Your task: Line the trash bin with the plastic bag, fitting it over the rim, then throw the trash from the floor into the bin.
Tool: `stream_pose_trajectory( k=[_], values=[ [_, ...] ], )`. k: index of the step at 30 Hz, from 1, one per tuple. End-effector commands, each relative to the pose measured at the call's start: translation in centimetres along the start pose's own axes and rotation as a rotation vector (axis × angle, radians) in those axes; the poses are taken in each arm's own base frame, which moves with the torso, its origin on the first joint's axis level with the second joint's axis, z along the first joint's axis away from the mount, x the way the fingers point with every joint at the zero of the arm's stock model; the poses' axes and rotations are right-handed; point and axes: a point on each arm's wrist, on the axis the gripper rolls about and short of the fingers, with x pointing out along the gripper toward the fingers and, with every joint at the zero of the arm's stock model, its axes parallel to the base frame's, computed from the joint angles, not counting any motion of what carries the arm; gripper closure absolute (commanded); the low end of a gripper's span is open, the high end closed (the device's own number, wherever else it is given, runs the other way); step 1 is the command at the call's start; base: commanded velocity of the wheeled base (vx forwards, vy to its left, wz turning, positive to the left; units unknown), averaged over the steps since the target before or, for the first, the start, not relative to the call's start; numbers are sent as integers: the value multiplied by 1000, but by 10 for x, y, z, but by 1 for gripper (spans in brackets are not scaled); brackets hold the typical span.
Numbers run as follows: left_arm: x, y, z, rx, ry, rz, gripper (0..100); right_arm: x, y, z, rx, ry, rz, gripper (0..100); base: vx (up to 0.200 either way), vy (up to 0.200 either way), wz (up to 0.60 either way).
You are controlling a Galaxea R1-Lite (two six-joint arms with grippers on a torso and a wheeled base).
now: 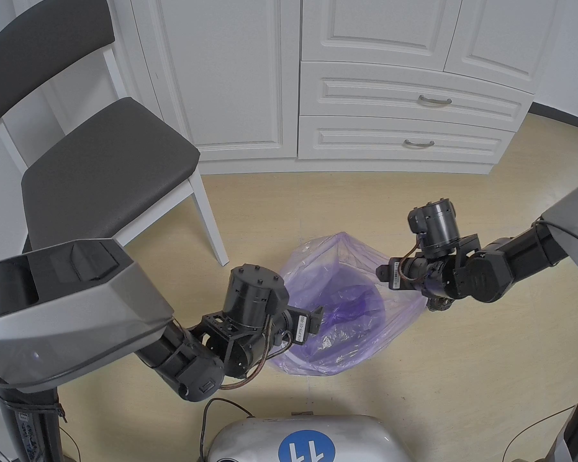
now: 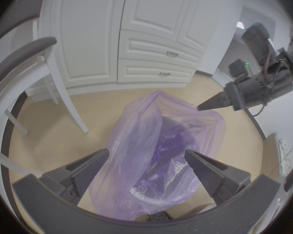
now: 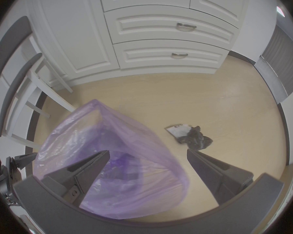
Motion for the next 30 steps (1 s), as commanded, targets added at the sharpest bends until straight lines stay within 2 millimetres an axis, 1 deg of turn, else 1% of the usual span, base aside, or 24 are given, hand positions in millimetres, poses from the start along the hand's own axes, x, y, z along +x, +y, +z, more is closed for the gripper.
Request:
stream_pose_trajectory(
  k=[1,5,7,8,11,14,16,18,20,22,23,27,30],
  values=[
    [20,6,18,-104,18,75,0,1,-36,22,28,-29,-56,0,0,0,0],
    [32,21,22,-141,17,115,0,13,-41,18,24,-16,-76,0,0,0,0],
    [36,29,22,-150,21,134,0,21,-44,15,22,-13,-85,0,0,0,0],
    [36,30,22,-151,22,137,0,22,-44,14,21,-13,-86,0,0,0,0],
    [46,42,19,-162,26,165,0,28,-47,10,-3,-2,-88,0,0,0,0],
    [51,49,16,-165,45,184,0,24,-47,11,-3,-2,-71,0,0,0,0],
    [52,50,16,-165,51,188,0,19,-47,13,-2,-6,-58,0,0,0,0],
    [56,55,17,-173,47,197,0,4,-44,14,-8,-8,2,0,0,0,0],
    [58,58,18,-178,40,203,0,-5,-43,13,-12,3,57,0,0,0,0],
    [58,58,18,-178,40,203,0,-5,-43,13,-12,3,57,0,0,0,0],
    [61,64,20,-188,28,214,0,-12,-39,10,-22,14,109,0,0,0,0],
    [63,68,25,-214,10,221,0,-6,-37,3,-34,43,105,0,0,0,0],
    [65,71,27,-224,1,225,0,8,-38,-7,-61,79,90,0,0,0,0]
  ],
)
